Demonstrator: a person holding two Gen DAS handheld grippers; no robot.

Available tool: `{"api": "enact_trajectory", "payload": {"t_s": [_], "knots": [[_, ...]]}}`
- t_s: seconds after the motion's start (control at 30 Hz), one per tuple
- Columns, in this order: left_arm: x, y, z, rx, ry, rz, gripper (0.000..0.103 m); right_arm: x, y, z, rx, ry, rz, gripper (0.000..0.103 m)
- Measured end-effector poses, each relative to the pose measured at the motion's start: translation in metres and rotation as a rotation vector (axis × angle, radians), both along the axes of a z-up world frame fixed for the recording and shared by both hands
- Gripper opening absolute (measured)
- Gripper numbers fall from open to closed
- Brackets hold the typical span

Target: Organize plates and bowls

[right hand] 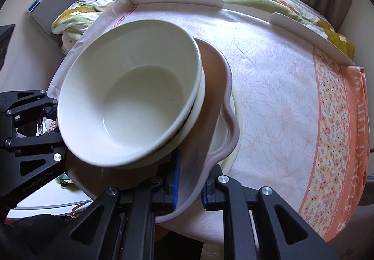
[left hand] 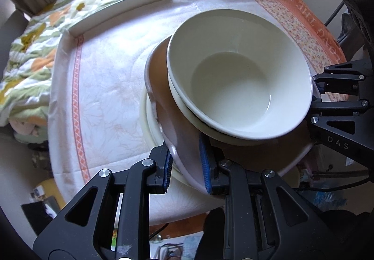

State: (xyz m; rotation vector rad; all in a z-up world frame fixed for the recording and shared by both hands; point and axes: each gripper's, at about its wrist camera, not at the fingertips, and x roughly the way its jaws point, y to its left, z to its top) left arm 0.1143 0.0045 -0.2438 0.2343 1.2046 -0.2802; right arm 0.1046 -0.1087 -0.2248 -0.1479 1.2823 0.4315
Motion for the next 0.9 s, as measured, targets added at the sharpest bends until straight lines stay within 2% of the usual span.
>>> {"api": "enact_trajectory", "payload": {"t_s": [0.17,0.3,0.43,0.53,0.6,0.63,0.67,0.7,0.73,0.77,0.8,0.83,0.9], "knots": [[-0.001,0.004,0.009,0.014,-0.011,0.004,0.019,-0.001,-0.005,0.009,-0.002,0.014,-0.065,0.014],[-0.004,0.009,0.021,0.024,-0.023,0.012,0.019,-0.003,-0.014,0.02,0.01,0.024,-0.127,0.021],[-0.013,0.017,0.041,-0.006,-0.04,0.04,0.019,-0.012,-0.03,0.036,0.043,0.023,-0.209,0.022],[-0.025,0.021,0.069,-0.031,-0.11,0.067,0.019,-0.026,-0.042,0.057,0.078,-0.021,-0.246,0.023],[-0.035,0.023,0.097,-0.072,-0.189,0.089,0.019,-0.035,-0.047,0.079,0.09,-0.08,-0.244,0.025],[-0.04,0.023,0.113,-0.092,-0.235,0.103,0.019,-0.038,-0.048,0.09,0.099,-0.109,-0.241,0.028],[-0.046,0.023,0.128,-0.111,-0.28,0.119,0.019,-0.042,-0.05,0.103,0.105,-0.146,-0.238,0.037],[-0.051,0.023,0.144,-0.133,-0.327,0.136,0.02,-0.046,-0.052,0.122,0.112,-0.203,-0.233,0.056],[-0.055,0.022,0.157,-0.149,-0.368,0.153,0.029,-0.048,-0.053,0.134,0.118,-0.237,-0.23,0.066],[-0.06,0.021,0.171,-0.16,-0.41,0.173,0.041,-0.054,-0.056,0.154,0.125,-0.3,-0.229,0.085],[-0.066,0.019,0.184,-0.17,-0.459,0.193,0.087,-0.058,-0.057,0.166,0.127,-0.345,-0.231,0.095],[-0.07,0.019,0.194,-0.185,-0.505,0.204,0.102,-0.063,-0.059,0.181,0.128,-0.395,-0.234,0.097],[-0.085,0.018,0.217,-0.235,-0.616,0.21,0.103,-0.073,-0.064,0.209,0.126,-0.486,-0.25,0.1]]}}
